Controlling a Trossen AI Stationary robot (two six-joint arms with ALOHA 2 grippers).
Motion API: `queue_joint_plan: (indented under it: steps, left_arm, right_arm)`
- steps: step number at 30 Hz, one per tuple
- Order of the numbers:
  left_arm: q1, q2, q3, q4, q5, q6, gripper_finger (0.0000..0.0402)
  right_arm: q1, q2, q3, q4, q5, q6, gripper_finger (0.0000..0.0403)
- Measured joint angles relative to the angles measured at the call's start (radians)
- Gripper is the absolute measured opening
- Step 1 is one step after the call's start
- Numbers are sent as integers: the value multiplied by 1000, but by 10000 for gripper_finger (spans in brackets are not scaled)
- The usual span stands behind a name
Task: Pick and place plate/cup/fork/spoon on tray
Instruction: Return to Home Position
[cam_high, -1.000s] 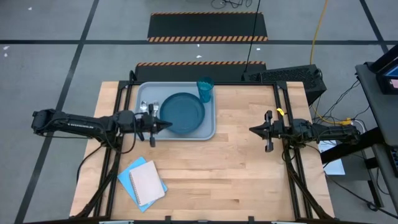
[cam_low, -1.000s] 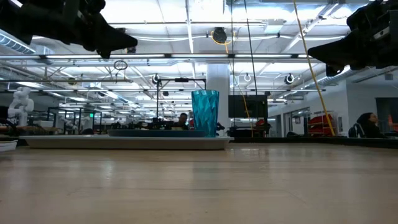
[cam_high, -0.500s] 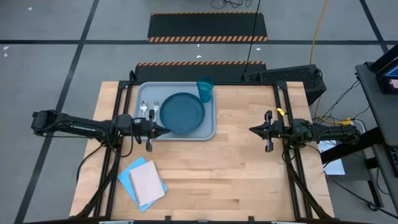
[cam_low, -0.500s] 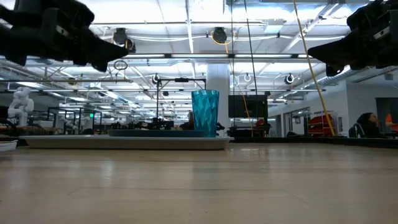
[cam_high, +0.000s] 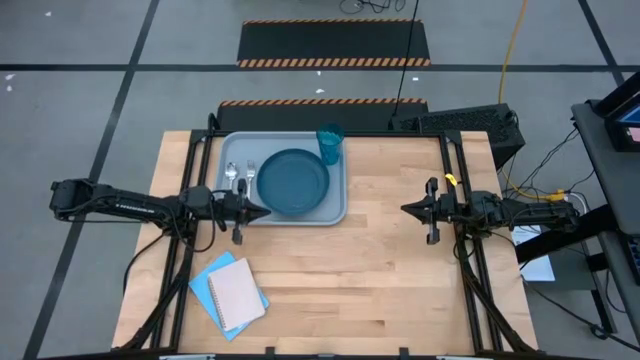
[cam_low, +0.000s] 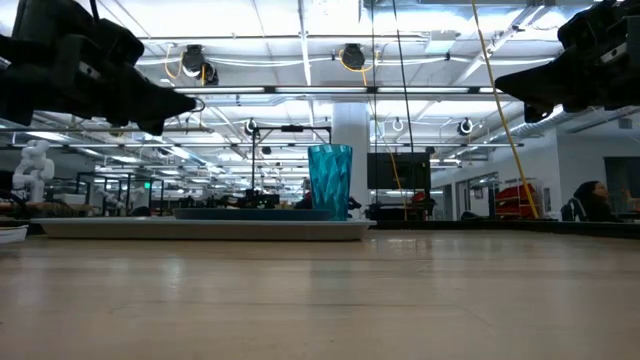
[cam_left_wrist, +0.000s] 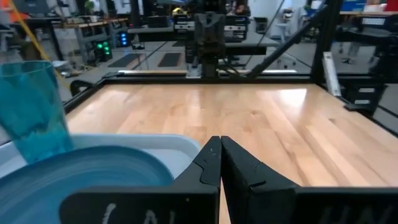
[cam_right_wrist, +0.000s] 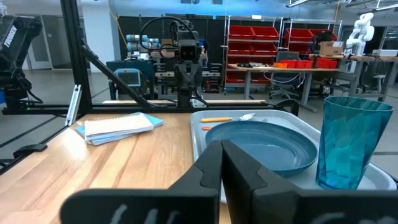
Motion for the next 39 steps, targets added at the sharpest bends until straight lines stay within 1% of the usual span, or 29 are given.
queue_joint_plan:
  steps: [3, 7, 16, 21, 27, 31, 39]
  left_arm:
    - [-1, -7, 0, -12, -28, -7, 3]
    - [-12, -38, 0, -53, -28, -13, 2]
    - [-52, -166, 0, -142, -30, -9, 2]
    - [-59, -204, -35, -162, -49, -9, 1]
    - [-58, -244, -35, -182, -49, -5, 1]
    - [-58, -304, -35, -203, -46, 6, 1]
    - [-58, -474, -34, -378, -46, 25, 1]
  right_arm:
    - [0, 0, 0, 0, 0, 0, 0]
    - [0, 0, 0, 0, 0, 0, 0]
    - [0, 0, 0, 0, -1, 0, 0]
    - [0, 0, 0, 1, -1, 0, 0]
    - [0, 0, 0, 1, -1, 0, 0]
    - [0, 0, 0, 1, -1, 0, 0]
    - [0, 0, 0, 1, -1, 0, 0]
